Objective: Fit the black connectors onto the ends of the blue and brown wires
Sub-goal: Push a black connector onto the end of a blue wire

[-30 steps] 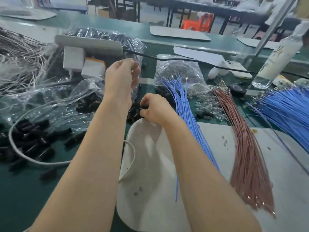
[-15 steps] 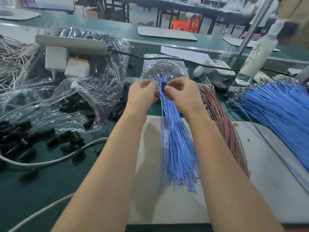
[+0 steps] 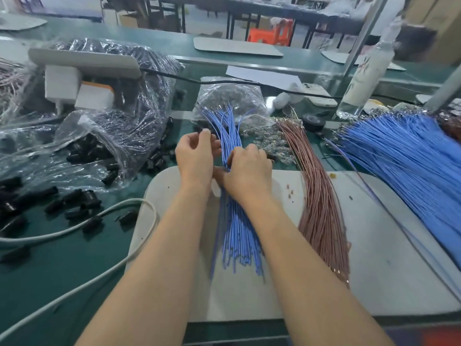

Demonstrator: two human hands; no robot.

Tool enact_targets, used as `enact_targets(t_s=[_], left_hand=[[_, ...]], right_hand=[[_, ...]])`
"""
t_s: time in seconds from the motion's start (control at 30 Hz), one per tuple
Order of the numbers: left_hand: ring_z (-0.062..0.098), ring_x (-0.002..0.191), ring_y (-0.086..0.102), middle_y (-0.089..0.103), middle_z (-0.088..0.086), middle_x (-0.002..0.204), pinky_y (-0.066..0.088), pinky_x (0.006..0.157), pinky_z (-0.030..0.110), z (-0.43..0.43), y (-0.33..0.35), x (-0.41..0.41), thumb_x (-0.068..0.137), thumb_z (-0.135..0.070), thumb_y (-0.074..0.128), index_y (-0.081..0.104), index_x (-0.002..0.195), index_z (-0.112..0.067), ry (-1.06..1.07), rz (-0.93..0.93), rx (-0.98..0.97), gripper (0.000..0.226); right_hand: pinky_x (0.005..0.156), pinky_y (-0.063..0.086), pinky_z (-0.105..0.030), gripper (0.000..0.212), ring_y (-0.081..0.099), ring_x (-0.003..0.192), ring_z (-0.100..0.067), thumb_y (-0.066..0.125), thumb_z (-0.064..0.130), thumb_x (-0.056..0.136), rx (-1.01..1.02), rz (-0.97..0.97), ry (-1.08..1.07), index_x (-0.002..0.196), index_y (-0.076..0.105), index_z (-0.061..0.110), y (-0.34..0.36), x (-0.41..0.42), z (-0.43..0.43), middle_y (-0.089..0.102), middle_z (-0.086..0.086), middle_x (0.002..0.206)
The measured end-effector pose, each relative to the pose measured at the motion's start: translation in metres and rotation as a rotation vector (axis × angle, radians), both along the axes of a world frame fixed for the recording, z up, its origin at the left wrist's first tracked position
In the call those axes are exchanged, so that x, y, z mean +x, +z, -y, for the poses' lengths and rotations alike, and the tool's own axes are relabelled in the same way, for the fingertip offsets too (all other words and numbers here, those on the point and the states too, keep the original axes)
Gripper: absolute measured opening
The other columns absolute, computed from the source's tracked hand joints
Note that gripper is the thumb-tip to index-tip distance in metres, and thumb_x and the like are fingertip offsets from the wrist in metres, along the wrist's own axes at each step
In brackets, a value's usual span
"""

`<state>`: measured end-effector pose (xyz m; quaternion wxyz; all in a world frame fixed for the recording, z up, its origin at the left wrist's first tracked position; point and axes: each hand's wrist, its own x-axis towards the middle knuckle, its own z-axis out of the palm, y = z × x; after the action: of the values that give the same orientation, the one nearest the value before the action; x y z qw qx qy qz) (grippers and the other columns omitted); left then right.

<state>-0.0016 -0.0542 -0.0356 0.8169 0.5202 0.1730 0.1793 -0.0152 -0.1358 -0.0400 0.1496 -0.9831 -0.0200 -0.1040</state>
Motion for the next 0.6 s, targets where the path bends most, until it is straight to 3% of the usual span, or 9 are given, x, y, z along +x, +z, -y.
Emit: enact_targets(t_s=[0.17,0.33,0.4,0.47,0.53,0.6], left_hand=[[0.008,0.067,0.062,0.063,0.010,0.089,0.053,0.063,0.018,0.000,0.000,0.003,0.094,-0.009,0.055,0.051,0.101,-0.003,-0.036,-0.002,0.061,0.010],[0.008,0.070,0.061,0.063,0.009,0.091,0.053,0.063,0.016,-0.001,0.000,0.004,0.093,-0.007,0.056,0.052,0.092,-0.010,-0.083,-0.023,0.053,0.005],[0.007,0.069,0.061,0.064,0.005,0.085,0.053,0.062,0.016,-0.002,0.000,0.006,0.093,-0.008,0.055,0.052,0.088,-0.013,-0.094,-0.032,0.039,0.007],[0.007,0.068,0.061,0.064,0.003,0.082,0.052,0.063,0.018,-0.003,-0.001,0.008,0.092,-0.009,0.055,0.053,0.087,-0.013,-0.106,-0.041,0.031,0.007],[0.009,0.071,0.062,0.065,0.003,0.083,0.052,0.066,0.020,-0.003,-0.002,0.009,0.091,-0.010,0.057,0.055,0.086,-0.013,-0.119,-0.050,0.036,0.006],[0.010,0.074,0.063,0.066,0.005,0.086,0.052,0.070,0.023,-0.002,-0.004,0.010,0.089,-0.011,0.058,0.056,0.087,-0.012,-0.138,-0.052,0.053,0.004]], right_hand=[[0.083,0.042,-0.037,0.022,0.055,0.106,-0.032,0.055,0.026,0.091,0.025,-0.008,0.001,0.104,0.062,0.010,0.006,0.005,-0.002,0.062,-0.012,0.110],[0.062,0.036,-0.027,0.021,0.058,0.075,-0.026,0.056,0.022,0.086,0.316,-0.132,-0.021,0.076,0.065,0.007,0.013,0.011,0.011,0.063,-0.007,0.071],[0.058,0.034,-0.028,0.025,0.047,0.062,-0.020,0.057,0.019,0.085,0.487,-0.109,-0.016,0.067,0.062,0.002,0.014,0.010,0.018,0.051,-0.005,0.059],[0.058,0.035,-0.028,0.026,0.042,0.058,-0.016,0.056,0.016,0.088,0.755,-0.091,-0.026,0.074,0.063,-0.005,0.018,0.010,0.026,0.050,-0.003,0.058],[0.054,0.037,-0.027,0.021,0.042,0.047,-0.011,0.052,0.011,0.093,1.077,-0.148,-0.028,0.076,0.060,0.002,0.021,0.011,0.032,0.053,0.008,0.048],[0.042,0.033,-0.018,0.018,0.036,0.035,-0.004,0.047,0.006,0.097,1.340,-0.279,0.007,0.081,0.055,0.006,0.023,0.011,0.035,0.054,0.006,0.049]])
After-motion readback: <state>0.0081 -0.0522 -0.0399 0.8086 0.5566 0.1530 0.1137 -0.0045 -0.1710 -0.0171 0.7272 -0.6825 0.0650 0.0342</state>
